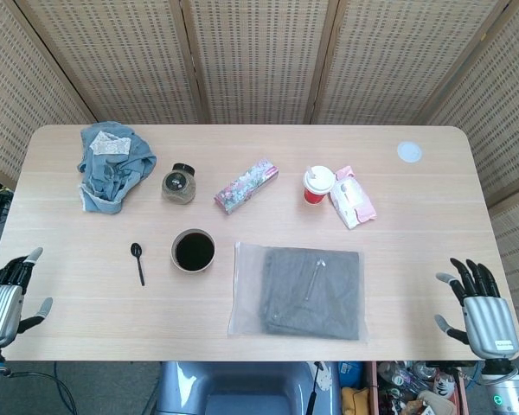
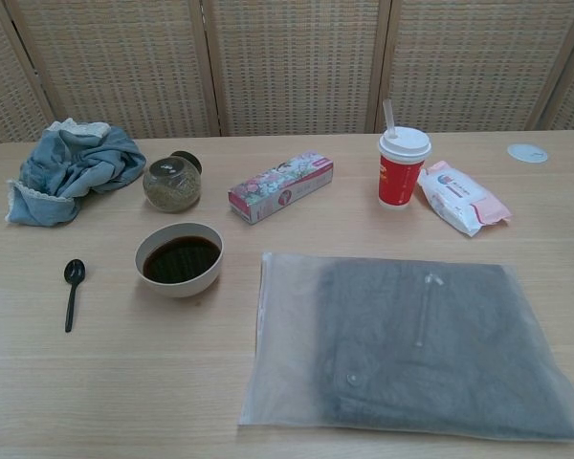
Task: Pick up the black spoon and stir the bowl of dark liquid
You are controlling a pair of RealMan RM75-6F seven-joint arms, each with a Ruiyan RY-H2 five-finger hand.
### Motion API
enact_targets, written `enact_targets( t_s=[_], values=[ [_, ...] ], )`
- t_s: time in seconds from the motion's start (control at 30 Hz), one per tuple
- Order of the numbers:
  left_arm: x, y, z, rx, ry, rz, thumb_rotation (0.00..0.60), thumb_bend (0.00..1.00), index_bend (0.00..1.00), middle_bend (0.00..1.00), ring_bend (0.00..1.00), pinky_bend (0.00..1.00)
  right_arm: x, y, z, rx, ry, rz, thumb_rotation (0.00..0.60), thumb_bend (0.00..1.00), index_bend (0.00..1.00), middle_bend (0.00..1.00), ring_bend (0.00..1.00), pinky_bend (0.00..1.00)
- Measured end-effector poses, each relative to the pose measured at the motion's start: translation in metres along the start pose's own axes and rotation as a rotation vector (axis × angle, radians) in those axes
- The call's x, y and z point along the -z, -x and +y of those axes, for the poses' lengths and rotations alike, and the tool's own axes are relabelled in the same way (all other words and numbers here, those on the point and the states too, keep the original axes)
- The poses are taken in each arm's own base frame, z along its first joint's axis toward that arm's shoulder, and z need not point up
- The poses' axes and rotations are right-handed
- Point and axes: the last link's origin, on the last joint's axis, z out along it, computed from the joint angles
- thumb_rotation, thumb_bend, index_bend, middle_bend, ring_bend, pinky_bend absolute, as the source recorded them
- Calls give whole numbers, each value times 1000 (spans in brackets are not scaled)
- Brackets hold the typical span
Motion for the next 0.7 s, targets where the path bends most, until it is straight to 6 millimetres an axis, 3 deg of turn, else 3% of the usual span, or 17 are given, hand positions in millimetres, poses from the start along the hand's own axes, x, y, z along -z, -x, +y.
enact_targets(
  t_s=[0.23,0.7],
  values=[
    [-12,2,1,-94,38,-100,600,383,6,668,633,631,0,1,1,0,6,-3,600,343,294,207,45,111],
    [-50,7,16,-277,100,-385,600,817,6,763,718,635,1,1,2,7,13,-9,600,343,294,220,70,111]
  ],
)
